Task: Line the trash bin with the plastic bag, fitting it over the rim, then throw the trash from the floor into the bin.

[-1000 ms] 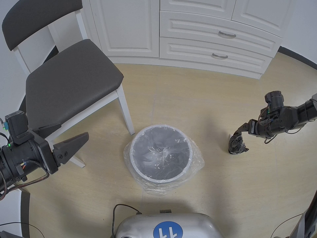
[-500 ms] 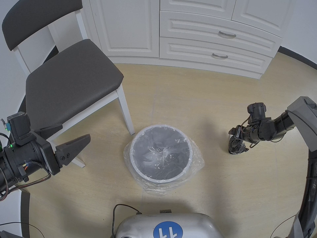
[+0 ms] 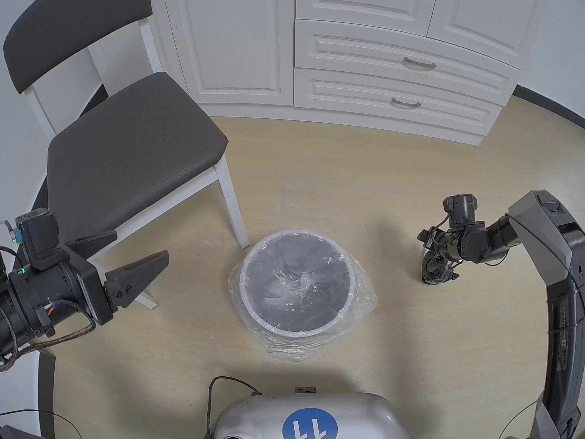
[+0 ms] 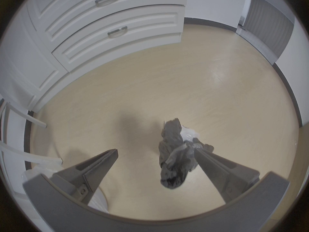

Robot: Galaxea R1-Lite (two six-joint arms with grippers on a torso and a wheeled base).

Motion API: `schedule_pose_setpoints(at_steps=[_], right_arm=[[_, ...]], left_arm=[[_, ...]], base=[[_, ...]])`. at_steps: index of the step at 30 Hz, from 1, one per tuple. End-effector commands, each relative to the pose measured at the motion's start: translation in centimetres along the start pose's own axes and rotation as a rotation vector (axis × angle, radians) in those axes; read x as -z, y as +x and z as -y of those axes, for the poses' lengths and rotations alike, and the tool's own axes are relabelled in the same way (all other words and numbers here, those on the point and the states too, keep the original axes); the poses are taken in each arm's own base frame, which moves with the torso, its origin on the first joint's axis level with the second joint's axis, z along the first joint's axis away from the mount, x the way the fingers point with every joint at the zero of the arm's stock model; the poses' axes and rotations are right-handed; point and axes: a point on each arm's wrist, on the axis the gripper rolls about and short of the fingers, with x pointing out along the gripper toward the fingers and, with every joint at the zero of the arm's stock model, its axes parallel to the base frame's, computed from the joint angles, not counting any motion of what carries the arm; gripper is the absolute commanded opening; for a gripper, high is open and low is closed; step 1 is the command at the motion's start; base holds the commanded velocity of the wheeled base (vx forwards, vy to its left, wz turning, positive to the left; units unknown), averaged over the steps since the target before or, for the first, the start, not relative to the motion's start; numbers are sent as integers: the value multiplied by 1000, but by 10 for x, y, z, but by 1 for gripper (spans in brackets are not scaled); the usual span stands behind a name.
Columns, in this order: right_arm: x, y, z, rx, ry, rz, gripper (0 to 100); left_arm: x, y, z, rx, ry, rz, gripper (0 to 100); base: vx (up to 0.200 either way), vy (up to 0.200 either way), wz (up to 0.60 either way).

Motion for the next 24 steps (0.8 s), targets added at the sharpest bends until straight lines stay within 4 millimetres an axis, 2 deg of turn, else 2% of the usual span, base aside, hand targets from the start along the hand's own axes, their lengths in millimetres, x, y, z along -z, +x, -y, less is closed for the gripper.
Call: schedule_pose_setpoints(at_steps=[1, 6, 19, 24], right_arm=[[8, 15, 7, 6, 8, 14, 100], [6, 18, 11, 13, 13, 19, 100], [12, 50, 33, 52, 46, 25, 100], [9, 54, 36, 45, 95, 32, 100]], left_arm=[[1, 1, 0, -3, -1, -5, 100], [1, 1, 0, 1, -1, -5, 100], [1, 1, 0, -3, -1, -5, 100], [1, 1, 0, -3, -1, -5, 100]], base=[[0, 0, 0], [0, 0, 0], [0, 0, 0], [0, 0, 0]])
